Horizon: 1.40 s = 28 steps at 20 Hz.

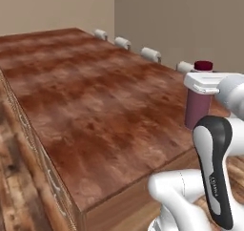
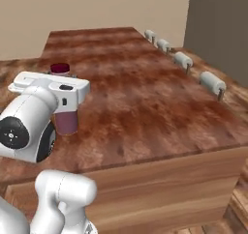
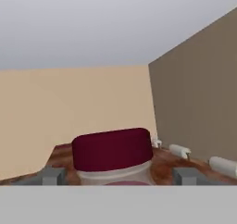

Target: Pick the juice from the counter and place it in the open cabinet.

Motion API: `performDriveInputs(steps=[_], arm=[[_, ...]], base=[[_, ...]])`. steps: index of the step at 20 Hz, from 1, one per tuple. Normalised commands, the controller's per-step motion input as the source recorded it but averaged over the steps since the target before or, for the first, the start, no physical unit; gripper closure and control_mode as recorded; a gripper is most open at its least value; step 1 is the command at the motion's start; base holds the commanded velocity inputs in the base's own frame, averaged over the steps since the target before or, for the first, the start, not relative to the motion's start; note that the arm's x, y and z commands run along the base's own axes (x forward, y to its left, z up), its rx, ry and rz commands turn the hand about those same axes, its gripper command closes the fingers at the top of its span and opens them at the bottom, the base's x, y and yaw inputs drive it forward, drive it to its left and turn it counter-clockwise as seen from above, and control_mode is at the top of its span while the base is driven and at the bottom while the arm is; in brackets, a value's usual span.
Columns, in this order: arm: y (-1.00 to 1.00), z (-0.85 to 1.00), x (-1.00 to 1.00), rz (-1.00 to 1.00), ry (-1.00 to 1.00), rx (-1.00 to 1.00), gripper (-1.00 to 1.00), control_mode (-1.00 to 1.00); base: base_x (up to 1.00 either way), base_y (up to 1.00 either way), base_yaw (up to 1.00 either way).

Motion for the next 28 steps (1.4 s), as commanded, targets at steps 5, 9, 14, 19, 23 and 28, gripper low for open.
performDriveInputs(steps=[5,9,14,19,23,28], arm=[[0.00,0.00,0.00,0.00,0.00,0.00,1.00,1.00],[0.00,0.00,0.00,0.00,0.00,0.00,1.00,1.00],[0.00,0.00,0.00,0.00,0.00,0.00,1.00,1.00],[0.00,0.00,0.00,0.00,0.00,0.00,1.00,1.00],[0.00,0.00,0.00,0.00,0.00,0.00,1.00,1.00],[0.00,0.00,0.00,0.00,0.00,0.00,1.00,1.00]], base=[[0.00,-0.46,-0.76],[0.00,-0.62,-0.71],[0.00,-0.73,-0.68],[0.02,-0.80,-0.63],[0.12,-0.84,-0.57],[0.20,-0.87,-0.50]])
